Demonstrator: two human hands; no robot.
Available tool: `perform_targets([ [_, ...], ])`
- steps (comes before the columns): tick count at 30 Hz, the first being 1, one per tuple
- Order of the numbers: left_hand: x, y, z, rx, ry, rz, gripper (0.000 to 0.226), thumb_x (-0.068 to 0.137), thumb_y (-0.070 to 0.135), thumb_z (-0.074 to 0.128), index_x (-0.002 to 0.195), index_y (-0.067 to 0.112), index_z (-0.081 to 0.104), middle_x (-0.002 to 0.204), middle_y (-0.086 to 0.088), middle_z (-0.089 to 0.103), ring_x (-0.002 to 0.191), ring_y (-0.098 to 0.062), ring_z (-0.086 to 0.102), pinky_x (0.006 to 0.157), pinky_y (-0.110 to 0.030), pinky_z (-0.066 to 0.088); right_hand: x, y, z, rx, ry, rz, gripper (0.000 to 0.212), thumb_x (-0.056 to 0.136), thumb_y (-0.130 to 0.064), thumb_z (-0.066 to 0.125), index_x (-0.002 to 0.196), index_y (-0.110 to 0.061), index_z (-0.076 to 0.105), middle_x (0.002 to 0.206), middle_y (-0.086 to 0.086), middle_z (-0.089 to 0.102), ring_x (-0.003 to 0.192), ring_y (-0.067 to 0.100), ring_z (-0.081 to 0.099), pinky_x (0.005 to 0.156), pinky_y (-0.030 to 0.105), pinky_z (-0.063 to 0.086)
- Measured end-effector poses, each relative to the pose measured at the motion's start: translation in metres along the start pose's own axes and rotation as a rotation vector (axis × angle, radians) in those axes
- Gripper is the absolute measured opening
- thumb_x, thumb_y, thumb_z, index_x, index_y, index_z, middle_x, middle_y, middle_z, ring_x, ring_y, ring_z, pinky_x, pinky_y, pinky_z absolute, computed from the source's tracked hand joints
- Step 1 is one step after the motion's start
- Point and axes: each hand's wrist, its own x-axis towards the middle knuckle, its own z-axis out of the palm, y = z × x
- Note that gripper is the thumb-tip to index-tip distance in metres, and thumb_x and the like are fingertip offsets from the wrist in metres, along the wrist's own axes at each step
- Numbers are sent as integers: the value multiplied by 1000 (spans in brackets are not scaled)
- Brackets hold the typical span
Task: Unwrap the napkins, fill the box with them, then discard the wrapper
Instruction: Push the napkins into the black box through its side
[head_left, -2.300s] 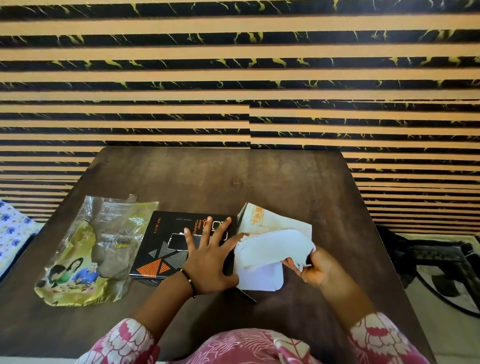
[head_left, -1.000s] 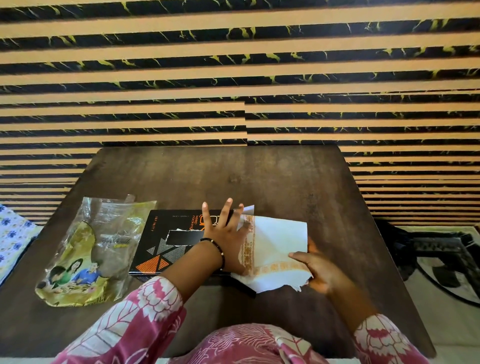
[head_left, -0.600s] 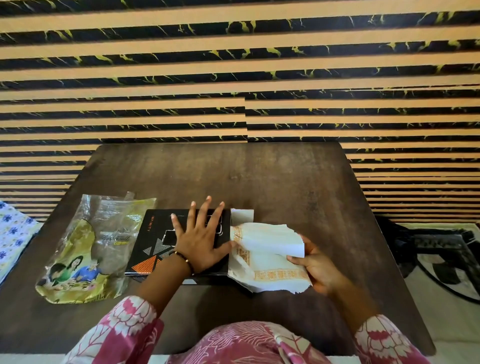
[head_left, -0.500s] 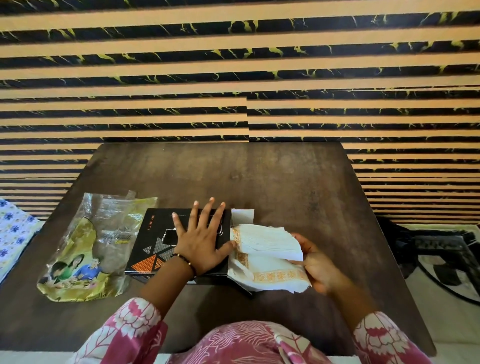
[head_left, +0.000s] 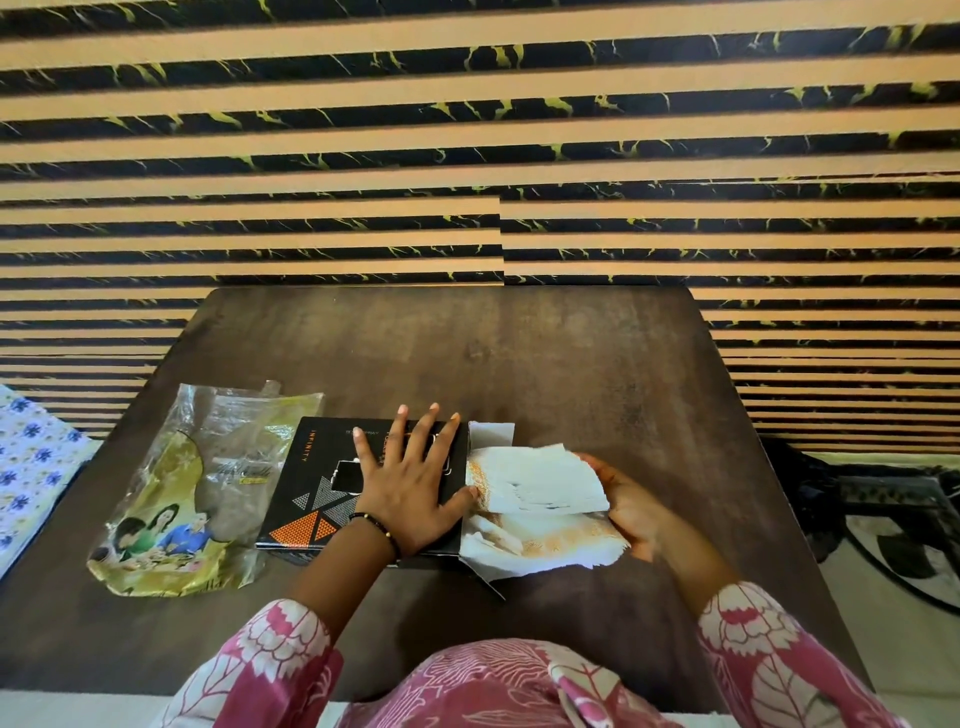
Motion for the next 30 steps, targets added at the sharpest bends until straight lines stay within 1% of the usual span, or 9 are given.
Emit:
perform_targets([
  [2, 2, 0, 1, -2, 0, -12, 87, 67, 75, 9, 143, 35, -6, 157, 4, -1, 143, -28, -9, 105, -70, -7, 9, 3, 0, -55, -12, -46, 30, 92, -15, 49, 119, -22, 60, 116, 18, 66, 105, 37, 61, 90, 47, 46],
  [5, 4, -1, 1, -15, 1, -28, 86, 67, 74, 11, 143, 36, -6, 157, 4, 0, 143, -27, -9, 106, -70, -6, 11, 4, 3, -233, 5, -113, 52, 84, -3, 59, 126, -30, 49, 116, 11, 66, 101, 31, 62, 85, 51, 44],
  [8, 4, 0, 0, -35, 2, -35, 89, 65, 75, 11, 143, 35, -5, 157, 3, 1, 144, -26, -9, 106, -69, -7, 10, 11, 5, -311, -12, -126, 62, 71, -16, 76, 124, -31, 48, 116, 7, 66, 105, 28, 64, 91, 59, 47],
  [12, 3, 0, 0, -23, -4, -32, 89, 65, 75, 9, 143, 35, -6, 157, 4, -1, 143, -26, -10, 106, -69, -7, 12, 20, 14, -250, 147, -111, 35, 82, -22, 67, 115, -22, 56, 109, 11, 69, 98, 31, 65, 88, 55, 50],
  [16, 2, -1, -1, -41, 2, -27, 88, 65, 73, 12, 143, 36, -5, 157, 4, 0, 143, -26, -10, 106, -68, -7, 17, 16, 12, -106, 182, -63, 34, 88, -26, 58, 111, -2, 58, 97, 19, 66, 89, 35, 61, 74, 42, 45],
  [18, 2, -1, -2, -83, 20, -28, 87, 65, 72, 18, 143, 37, 1, 157, 4, 2, 143, -25, -10, 106, -68, -7, 14, 10, 14, -190, 208, -6, 24, 89, -25, 54, 103, -6, 60, 90, 12, 66, 81, 30, 63, 68, 35, 47],
  [20, 2, -1, -3, -135, 55, -12, 80, 65, 70, 25, 139, 43, 10, 157, 3, 4, 143, -26, -9, 106, -68, -7, 14, 7, 15, -302, 228, 34, 13, 87, -17, 56, 99, -14, 57, 92, 10, 68, 84, 28, 65, 71, 43, 54],
  [23, 0, -1, -2, -192, 116, 55, 63, 69, 66, 33, 129, 47, 28, 156, 2, 12, 143, -27, -7, 106, -68, -6, 15, 6, 16, -358, 200, 40, 28, 80, -15, 66, 104, -17, 53, 104, 11, 68, 95, 32, 66, 87, 55, 52],
  [30, -2, -1, -1, -177, 112, 82, 62, 75, 64, 28, 133, 40, 30, 154, 6, 19, 144, -23, -1, 107, -64, -7, 20, 12, 28, -316, 314, -14, 25, 92, -20, 50, 117, -21, 46, 111, 9, 62, 97, 29, 64, 86, 52, 53],
])
